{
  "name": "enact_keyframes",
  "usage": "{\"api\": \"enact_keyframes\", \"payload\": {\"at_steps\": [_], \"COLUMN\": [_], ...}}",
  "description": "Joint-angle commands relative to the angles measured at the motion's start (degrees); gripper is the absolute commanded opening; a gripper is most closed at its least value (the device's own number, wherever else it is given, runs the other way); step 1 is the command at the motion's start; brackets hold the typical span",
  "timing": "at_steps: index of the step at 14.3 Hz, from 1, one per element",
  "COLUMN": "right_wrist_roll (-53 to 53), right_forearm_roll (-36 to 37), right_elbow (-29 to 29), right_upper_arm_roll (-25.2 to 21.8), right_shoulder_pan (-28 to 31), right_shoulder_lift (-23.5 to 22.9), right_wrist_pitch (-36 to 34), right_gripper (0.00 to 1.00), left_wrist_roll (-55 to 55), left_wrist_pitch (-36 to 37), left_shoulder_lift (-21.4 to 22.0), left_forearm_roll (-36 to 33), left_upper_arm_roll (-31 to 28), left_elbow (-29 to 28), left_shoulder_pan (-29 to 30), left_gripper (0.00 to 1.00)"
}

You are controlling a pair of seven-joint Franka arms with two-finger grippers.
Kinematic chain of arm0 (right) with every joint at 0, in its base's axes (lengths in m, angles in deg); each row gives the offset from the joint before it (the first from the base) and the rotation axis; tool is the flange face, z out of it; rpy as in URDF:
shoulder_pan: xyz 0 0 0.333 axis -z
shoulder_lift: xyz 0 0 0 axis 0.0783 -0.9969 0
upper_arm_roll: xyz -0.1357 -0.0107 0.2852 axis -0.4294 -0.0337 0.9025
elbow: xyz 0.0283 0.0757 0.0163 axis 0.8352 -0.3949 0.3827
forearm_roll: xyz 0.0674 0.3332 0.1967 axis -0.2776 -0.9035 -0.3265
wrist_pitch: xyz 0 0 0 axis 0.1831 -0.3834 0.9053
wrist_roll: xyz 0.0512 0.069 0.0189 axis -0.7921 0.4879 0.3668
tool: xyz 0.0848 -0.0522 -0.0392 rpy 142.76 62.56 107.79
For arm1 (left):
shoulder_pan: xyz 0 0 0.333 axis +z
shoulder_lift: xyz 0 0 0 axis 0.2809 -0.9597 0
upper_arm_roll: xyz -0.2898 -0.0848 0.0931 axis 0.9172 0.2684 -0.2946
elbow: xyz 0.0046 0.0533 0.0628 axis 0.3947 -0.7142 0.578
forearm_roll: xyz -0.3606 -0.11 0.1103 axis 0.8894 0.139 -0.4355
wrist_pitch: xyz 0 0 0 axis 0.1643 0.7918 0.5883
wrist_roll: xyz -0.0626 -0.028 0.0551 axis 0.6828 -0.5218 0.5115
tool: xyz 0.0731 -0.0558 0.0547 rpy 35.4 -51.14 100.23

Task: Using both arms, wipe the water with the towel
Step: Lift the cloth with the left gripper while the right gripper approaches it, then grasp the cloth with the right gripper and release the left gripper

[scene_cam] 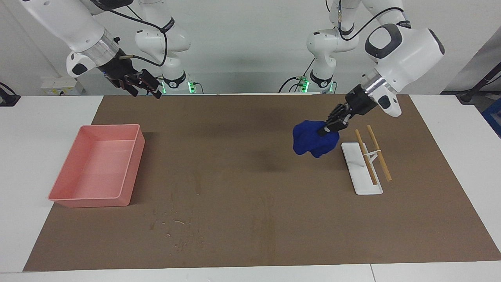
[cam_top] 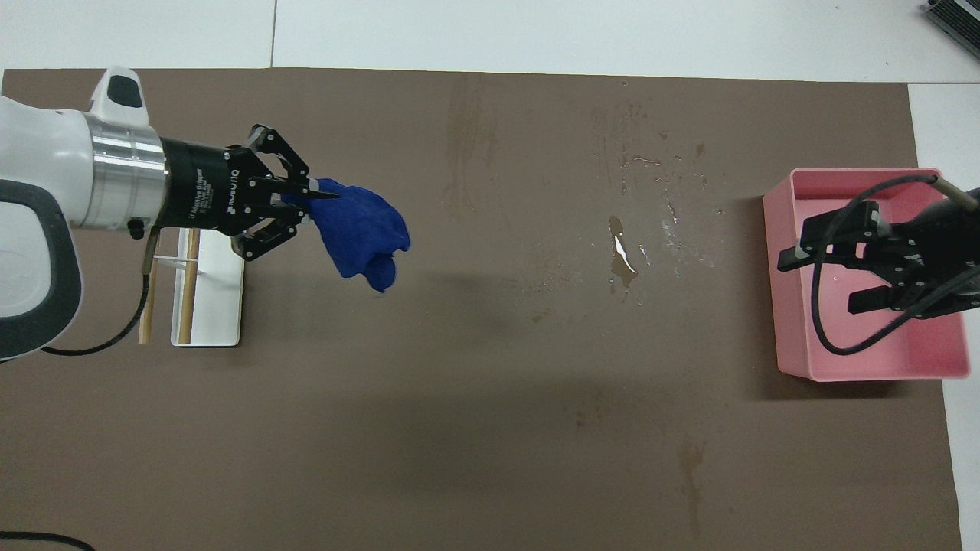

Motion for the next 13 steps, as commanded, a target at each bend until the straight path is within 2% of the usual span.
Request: {"api": "enact_keyframes", "payload": {"at_steps": [1, 3, 5, 7, 10, 13], "right_wrist_roll": [-10.8, -21.2, -30.3, -39.8, -42.1, -42.1], "right_forearm_roll": [-6.5, -13.9, -17.0, -20.3, -23.1, -23.4], "right_elbow": [-6.2, -9.0, -9.3, -12.4, -18.3, -18.9], "right_upper_arm_roll": [0.4, 0.5, 0.8, 0.8, 0.8, 0.8], "right_shoulder_pan": [-2.0, -2.5, -6.0, -10.0, -13.5, -14.1], "right_shoulder_lift": [3.3, 4.4, 4.5, 5.1, 6.1, 5.2], "right_wrist_pitch": [6.2, 11.3, 15.6, 25.7, 36.1, 40.0], "right_gripper": [1.0, 1.0, 1.0, 1.0, 1.0, 1.0], "left_wrist_roll": [-10.2, -16.8, -22.1, -26.4, -32.3, -36.2], "left_wrist_pitch": [-7.0, -16.0, -24.1, -28.9, -36.5, -40.6], "left_shoulder_lift": [1.1, 0.9, 0.7, 0.7, 0.4, 0.6], "left_forearm_roll": [4.5, 6.5, 8.7, 8.9, 9.0, 8.9], "left_upper_arm_roll": [-0.5, -0.5, -0.5, -0.5, -0.5, -0.5], "left_elbow": [-1.2, -2.5, -3.5, -4.5, -4.6, -4.5], "left_shoulder_pan": [-5.4, -10.4, -14.5, -17.9, -22.1, -25.5], "left_gripper": [0.0, 0.0, 0.0, 0.0, 0.0, 0.0]}}
